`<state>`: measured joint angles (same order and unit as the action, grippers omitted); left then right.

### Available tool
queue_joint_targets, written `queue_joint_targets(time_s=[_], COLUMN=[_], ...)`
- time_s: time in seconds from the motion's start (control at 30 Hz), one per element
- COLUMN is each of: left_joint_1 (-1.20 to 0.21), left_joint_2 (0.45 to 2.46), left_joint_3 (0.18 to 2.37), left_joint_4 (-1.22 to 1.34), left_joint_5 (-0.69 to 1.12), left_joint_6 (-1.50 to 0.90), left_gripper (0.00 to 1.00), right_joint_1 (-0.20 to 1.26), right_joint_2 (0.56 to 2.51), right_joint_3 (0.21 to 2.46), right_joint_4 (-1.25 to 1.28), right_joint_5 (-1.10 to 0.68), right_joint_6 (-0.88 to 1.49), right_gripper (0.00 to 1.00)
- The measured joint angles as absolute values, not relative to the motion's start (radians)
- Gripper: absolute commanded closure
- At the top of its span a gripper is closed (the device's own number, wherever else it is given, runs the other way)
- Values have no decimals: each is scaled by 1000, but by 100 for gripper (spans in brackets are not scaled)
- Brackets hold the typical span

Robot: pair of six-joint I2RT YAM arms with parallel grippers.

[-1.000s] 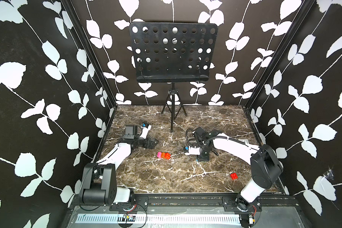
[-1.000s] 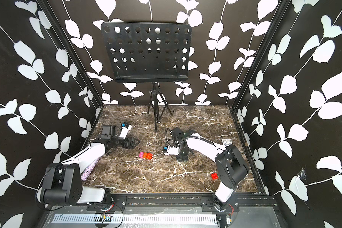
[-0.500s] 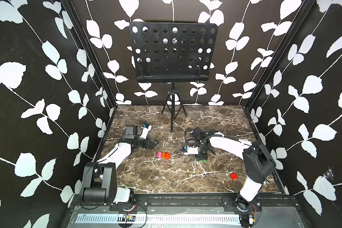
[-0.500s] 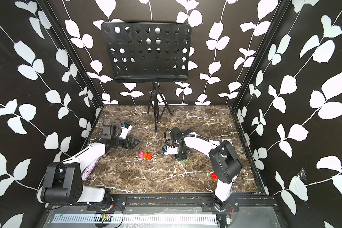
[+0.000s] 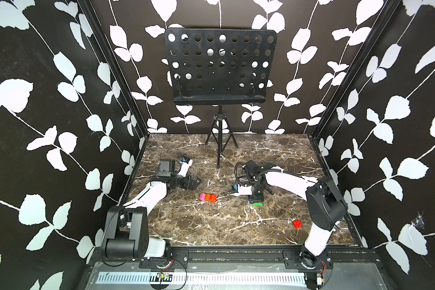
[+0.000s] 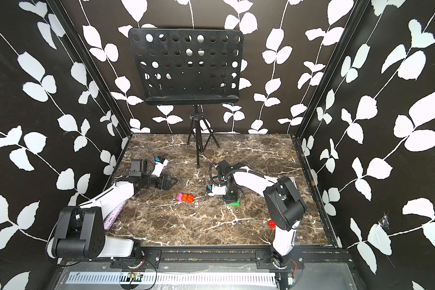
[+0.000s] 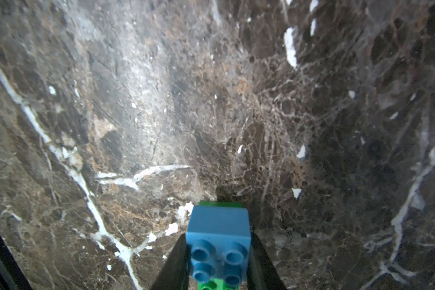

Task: Assemble the letter y with lego
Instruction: Assemble the lego brick with the lego brick.

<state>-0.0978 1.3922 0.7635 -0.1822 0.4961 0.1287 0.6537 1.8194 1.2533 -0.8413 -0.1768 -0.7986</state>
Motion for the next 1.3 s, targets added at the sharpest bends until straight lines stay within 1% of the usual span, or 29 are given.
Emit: queue_joint_targets(time_s=[0.37,0.67,0.9,1.1,1.3], left_joint_1=[-98,-97,-97,-97,-94], left_joint_2=[1395,1409,1409,1409,1409], left_joint_3=[764,764,764,764,764], left_joint_4=[-200,-208,-212,-215,-217], left_joint_5=[482,477,473,470,465], left_joint_6=[152,155,158,159,159], left_gripper=[5,5,5,5,5], right_joint_1=[652,656,658,660,660], right_joint_2=[1837,1795,1845,1870,1838], right_joint_3=[1273,1215,1269,1304,1265], right_joint_4=[-859,-792,-847,-880,-835], right_joint_5=[-181,-184,-178,-164,-162], right_joint_6=[-771,-756,-776,-726,-621], right_gripper=[82,82,82,83,83])
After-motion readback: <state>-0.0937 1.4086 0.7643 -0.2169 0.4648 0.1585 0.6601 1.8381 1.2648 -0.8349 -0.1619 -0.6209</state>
